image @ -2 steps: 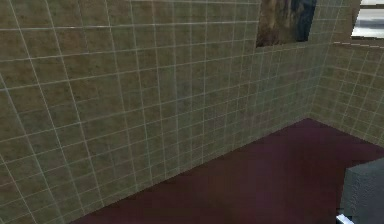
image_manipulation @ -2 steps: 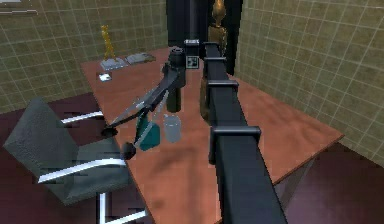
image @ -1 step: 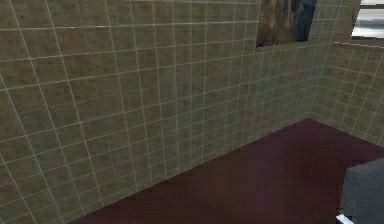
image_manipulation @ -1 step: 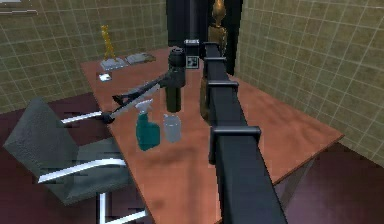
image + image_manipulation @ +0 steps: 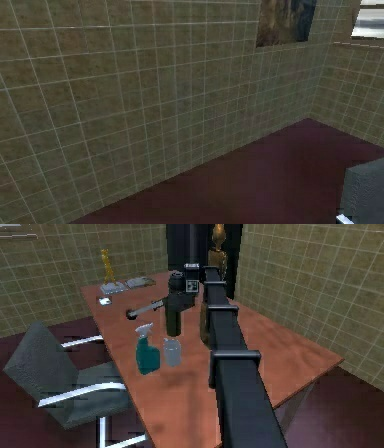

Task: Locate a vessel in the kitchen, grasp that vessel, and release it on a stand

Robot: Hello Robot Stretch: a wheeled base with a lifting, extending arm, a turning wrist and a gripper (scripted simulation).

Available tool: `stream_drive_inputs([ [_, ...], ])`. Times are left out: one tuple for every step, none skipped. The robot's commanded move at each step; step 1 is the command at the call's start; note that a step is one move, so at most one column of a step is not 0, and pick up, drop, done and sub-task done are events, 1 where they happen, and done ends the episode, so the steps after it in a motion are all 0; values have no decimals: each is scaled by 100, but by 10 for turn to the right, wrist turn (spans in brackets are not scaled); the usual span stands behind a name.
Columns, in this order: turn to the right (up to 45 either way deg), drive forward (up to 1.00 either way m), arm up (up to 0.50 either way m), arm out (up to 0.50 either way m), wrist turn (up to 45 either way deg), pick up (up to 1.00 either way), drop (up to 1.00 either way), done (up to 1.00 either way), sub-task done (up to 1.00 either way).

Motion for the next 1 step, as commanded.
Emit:
stream_drive_inputs([
  [0, 0, 0, 0, 240, 0, 0, 0, 0],
])
